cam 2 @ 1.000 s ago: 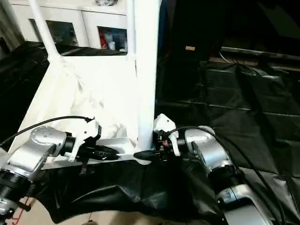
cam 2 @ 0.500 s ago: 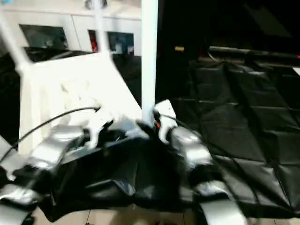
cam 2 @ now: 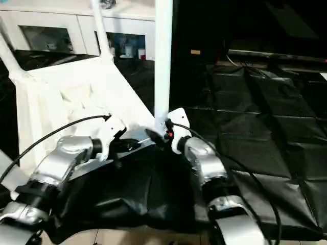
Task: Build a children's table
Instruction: Rotate leg to tighten
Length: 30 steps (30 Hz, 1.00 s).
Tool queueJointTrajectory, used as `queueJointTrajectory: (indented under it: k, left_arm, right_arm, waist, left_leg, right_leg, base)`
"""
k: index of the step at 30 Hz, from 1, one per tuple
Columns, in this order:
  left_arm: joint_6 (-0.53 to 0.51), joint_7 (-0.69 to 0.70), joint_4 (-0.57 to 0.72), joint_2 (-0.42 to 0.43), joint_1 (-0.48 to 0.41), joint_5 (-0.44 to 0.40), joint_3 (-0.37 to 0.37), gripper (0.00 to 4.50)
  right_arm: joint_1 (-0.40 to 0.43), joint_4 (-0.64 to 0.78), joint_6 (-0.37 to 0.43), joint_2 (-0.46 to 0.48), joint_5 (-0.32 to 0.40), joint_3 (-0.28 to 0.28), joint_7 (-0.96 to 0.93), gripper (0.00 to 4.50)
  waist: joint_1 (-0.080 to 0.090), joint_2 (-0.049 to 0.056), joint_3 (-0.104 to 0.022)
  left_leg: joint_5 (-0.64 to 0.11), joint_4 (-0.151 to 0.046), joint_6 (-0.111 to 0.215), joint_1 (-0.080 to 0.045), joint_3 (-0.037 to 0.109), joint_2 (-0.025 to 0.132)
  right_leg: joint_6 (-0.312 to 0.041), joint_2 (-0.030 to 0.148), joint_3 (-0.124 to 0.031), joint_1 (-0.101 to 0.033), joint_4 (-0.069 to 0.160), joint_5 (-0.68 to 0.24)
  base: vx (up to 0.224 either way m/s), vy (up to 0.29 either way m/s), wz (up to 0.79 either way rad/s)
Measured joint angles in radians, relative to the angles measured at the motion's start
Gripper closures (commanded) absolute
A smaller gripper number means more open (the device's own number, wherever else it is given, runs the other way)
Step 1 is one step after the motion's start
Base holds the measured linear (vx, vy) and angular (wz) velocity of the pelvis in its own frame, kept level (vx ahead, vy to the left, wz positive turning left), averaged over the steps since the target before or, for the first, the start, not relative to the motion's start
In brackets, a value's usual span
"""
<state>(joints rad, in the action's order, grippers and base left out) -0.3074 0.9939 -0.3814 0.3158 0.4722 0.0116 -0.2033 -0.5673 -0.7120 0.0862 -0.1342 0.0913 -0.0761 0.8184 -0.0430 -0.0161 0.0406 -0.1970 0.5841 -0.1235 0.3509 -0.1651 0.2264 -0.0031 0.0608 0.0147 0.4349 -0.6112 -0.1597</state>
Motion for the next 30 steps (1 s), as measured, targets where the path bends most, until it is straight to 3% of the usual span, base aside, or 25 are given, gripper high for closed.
queueJointTrajectory:
  k: [5,13,24,30]
  left_arm:
    - [0.034,0.124,0.035,0.056,-0.028,0.03,-0.014,4.5]
    - [0.071,0.248,0.053,0.116,-0.05,0.056,-0.03,4.5]
    - [0.058,0.362,0.075,0.171,-0.07,0.097,-0.04,4.5]
    - [0.049,0.362,0.08,0.171,-0.071,0.1,-0.04,4.5]
  right_arm:
    - [0.02,0.058,0.02,-0.073,0.027,-0.053,0.219,0.66]
    - [0.039,0.13,0.043,-0.126,0.034,-0.111,0.401,0.66]
    - [0.059,0.199,0.108,-0.147,0.061,-0.156,0.501,1.66]
    - [0.077,0.23,0.121,-0.149,0.062,-0.155,0.492,1.87]
  waist:
    - [-0.017,0.0,0.0]
    - [-0.019,0.0,0.001]
    - [-0.025,-0.002,0.002]
    - [-0.027,-0.002,0.002]
  left_leg:
    - [0.0,0.0,0.0,0.001,-0.001,0.0]
    - [0.0,0.001,0.0,0.001,-0.001,0.0]
    - [0.0,0.001,0.0,0.001,-0.001,0.001]
    - [0.0,0.001,0.0,0.001,-0.001,0.001]
  right_leg:
    - [0.001,0.0,0.0,0.0,0.001,-0.002]
    - [0.001,0.0,0.0,0.0,0.001,-0.003]
    - [0.001,0.0,0.0,0.0,0.001,-0.003]
    - [0.001,0.0,0.0,0.0,0.001,-0.003]
  base:
    - [0.0,0.0,0.0]
    - [0.0,0.0,0.0]
    - [0.0,0.0,0.0]
    - [0.0,0.0,0.0]
